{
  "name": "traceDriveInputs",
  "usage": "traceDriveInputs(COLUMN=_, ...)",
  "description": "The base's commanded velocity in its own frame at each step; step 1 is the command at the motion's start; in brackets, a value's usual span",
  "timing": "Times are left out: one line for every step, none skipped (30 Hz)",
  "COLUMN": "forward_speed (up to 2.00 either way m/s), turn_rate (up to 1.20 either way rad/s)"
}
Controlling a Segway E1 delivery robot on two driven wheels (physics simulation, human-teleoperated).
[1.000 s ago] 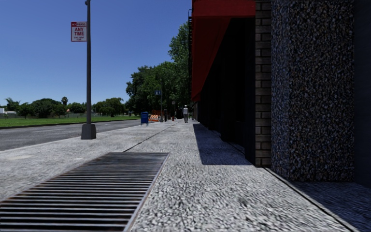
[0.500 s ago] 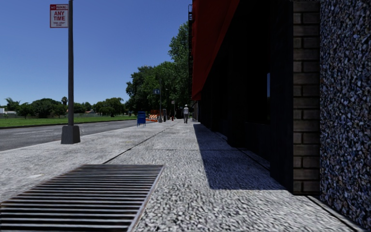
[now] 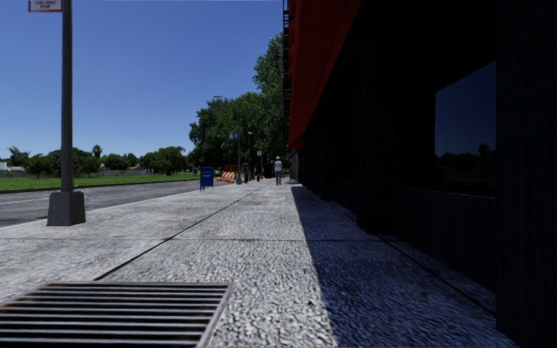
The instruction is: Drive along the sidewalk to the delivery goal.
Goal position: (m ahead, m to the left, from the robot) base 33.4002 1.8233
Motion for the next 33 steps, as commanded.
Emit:
traceDriveInputs(forward_speed=2.00, turn_rate=0.00)
traceDriveInputs(forward_speed=2.00, turn_rate=0.00)
traceDriveInputs(forward_speed=2.00, turn_rate=0.00)
traceDriveInputs(forward_speed=2.00, turn_rate=0.00)
traceDriveInputs(forward_speed=2.00, turn_rate=0.00)
traceDriveInputs(forward_speed=2.00, turn_rate=0.00)
traceDriveInputs(forward_speed=2.00, turn_rate=0.00)
traceDriveInputs(forward_speed=2.00, turn_rate=0.00)
traceDriveInputs(forward_speed=2.00, turn_rate=0.00)
traceDriveInputs(forward_speed=2.00, turn_rate=0.00)
traceDriveInputs(forward_speed=2.00, turn_rate=0.00)
traceDriveInputs(forward_speed=2.00, turn_rate=0.00)
traceDriveInputs(forward_speed=2.00, turn_rate=0.00)
traceDriveInputs(forward_speed=2.00, turn_rate=0.00)
traceDriveInputs(forward_speed=2.00, turn_rate=0.00)
traceDriveInputs(forward_speed=2.00, turn_rate=0.00)
traceDriveInputs(forward_speed=2.00, turn_rate=0.00)
traceDriveInputs(forward_speed=2.00, turn_rate=0.00)
traceDriveInputs(forward_speed=2.00, turn_rate=0.00)
traceDriveInputs(forward_speed=2.00, turn_rate=0.00)
traceDriveInputs(forward_speed=2.00, turn_rate=0.00)
traceDriveInputs(forward_speed=2.00, turn_rate=0.00)
traceDriveInputs(forward_speed=2.00, turn_rate=0.00)
traceDriveInputs(forward_speed=2.00, turn_rate=0.00)
traceDriveInputs(forward_speed=2.00, turn_rate=0.00)
traceDriveInputs(forward_speed=2.00, turn_rate=0.00)
traceDriveInputs(forward_speed=2.00, turn_rate=0.00)
traceDriveInputs(forward_speed=2.00, turn_rate=0.00)
traceDriveInputs(forward_speed=2.00, turn_rate=0.00)
traceDriveInputs(forward_speed=2.00, turn_rate=0.00)
traceDriveInputs(forward_speed=2.00, turn_rate=0.00)
traceDriveInputs(forward_speed=2.00, turn_rate=0.00)
traceDriveInputs(forward_speed=2.00, turn_rate=0.00)
